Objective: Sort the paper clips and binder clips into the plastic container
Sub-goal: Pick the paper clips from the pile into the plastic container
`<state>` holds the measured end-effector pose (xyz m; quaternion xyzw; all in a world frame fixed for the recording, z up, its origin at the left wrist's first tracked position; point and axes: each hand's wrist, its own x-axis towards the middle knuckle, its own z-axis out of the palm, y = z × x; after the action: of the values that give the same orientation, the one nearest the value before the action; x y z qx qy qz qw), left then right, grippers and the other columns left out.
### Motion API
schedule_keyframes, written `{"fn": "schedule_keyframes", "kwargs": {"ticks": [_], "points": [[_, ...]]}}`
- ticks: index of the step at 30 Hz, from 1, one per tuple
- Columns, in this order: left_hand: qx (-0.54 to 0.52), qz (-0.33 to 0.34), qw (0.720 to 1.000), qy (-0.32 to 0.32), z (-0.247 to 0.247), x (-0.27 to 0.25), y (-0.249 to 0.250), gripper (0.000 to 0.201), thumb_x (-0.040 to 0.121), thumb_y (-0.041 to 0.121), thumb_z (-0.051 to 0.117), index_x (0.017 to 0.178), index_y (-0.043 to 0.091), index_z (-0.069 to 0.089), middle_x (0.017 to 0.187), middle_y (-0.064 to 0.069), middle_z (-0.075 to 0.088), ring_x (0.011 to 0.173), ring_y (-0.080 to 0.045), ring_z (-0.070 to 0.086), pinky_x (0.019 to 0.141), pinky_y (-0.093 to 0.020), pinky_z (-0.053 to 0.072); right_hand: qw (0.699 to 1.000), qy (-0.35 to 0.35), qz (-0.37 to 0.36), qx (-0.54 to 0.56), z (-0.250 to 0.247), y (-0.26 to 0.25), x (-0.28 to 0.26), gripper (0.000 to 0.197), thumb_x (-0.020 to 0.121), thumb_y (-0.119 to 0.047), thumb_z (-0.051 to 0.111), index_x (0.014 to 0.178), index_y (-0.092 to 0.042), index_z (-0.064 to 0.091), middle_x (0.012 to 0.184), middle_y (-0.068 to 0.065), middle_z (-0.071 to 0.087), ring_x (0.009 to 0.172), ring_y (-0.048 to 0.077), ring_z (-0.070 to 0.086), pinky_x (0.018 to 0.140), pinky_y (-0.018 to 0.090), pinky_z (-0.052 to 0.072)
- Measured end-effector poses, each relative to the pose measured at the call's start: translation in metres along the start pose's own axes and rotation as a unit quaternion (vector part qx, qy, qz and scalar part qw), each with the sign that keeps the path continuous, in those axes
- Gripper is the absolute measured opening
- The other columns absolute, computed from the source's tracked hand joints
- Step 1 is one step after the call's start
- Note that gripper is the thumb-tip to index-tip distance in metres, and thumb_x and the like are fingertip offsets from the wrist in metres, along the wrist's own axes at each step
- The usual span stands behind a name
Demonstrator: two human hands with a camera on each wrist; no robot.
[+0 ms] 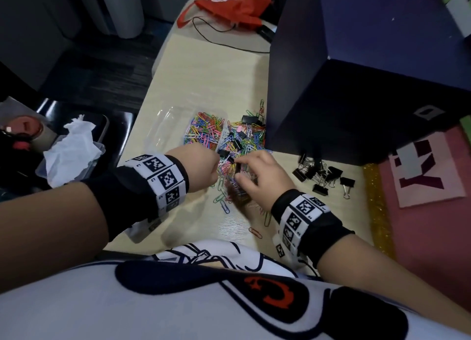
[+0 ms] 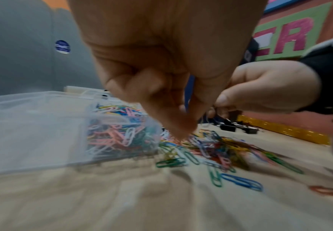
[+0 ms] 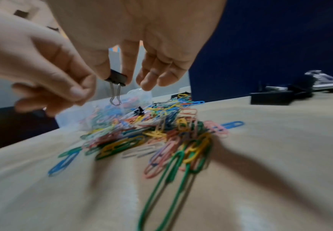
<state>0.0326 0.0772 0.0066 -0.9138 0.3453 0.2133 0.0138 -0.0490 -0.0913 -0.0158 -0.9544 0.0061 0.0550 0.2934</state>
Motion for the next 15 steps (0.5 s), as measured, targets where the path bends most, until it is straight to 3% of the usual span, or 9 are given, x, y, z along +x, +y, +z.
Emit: {"fn": "schedule_keyframes", "kwargs": {"ticks": [3,6,9,13,15], "points": [[0.058,0.022,0.995,-0.08,0.005,0.003,0.012,0.031,0.092,0.03,0.043,0.091,0.011,0.066,0.08,-0.004,0.065,0.074,-0.023,0.06,0.063,-0.032,0.049,0.995,0.042,0.08,0.041,-0.009,0.01,-0.006,0.032,0.091,-0.032,0.056,0.122,-0.026,0.056,0.114,-0.006,0.057,0.096,0.009,0.057,0.09,0.027,0.048],[0.104,0.007,0.99,-0.098,0.008,0.007,0.018,0.03,0.095,0.025,0.04,0.1,0.01,0.065,0.08,-0.003,0.057,0.073,-0.022,0.054,0.061,-0.03,0.045,0.981,0.079,0.168,0.063,-0.015,0.023,-0.01,0.031,0.091,-0.03,0.055,0.121,-0.024,0.052,0.108,-0.007,0.061,0.088,0.011,0.06,0.082,0.03,0.053],[0.117,-0.013,0.989,-0.084,0.01,0.01,0.019,0.027,0.096,0.021,0.04,0.111,0.009,0.059,0.09,-0.005,0.057,0.08,-0.024,0.055,0.066,-0.031,0.047,0.961,0.138,0.241,0.017,-0.02,0.041,-0.014,0.035,0.091,-0.027,0.052,0.125,-0.021,0.049,0.119,0.001,0.057,0.096,0.018,0.059,0.078,0.025,0.043],[0.077,-0.043,0.993,-0.078,0.019,0.011,0.018,0.038,0.091,0.019,0.05,0.126,0.006,0.047,0.116,-0.013,0.052,0.103,-0.029,0.058,0.087,-0.042,0.052,0.928,0.186,0.322,-0.022,-0.025,0.066,-0.017,0.033,0.093,-0.02,0.049,0.126,-0.016,0.048,0.126,0.01,0.051,0.105,0.029,0.056,0.082,0.033,0.044],[0.065,-0.038,0.994,-0.075,0.025,0.012,0.021,0.043,0.087,0.018,0.055,0.128,0.007,0.045,0.12,-0.013,0.049,0.105,-0.031,0.057,0.089,-0.044,0.052,0.918,0.173,0.355,-0.036,-0.028,0.074,-0.015,0.035,0.093,-0.016,0.049,0.128,-0.017,0.046,0.129,0.01,0.05,0.107,0.03,0.055,0.082,0.035,0.044]]}}
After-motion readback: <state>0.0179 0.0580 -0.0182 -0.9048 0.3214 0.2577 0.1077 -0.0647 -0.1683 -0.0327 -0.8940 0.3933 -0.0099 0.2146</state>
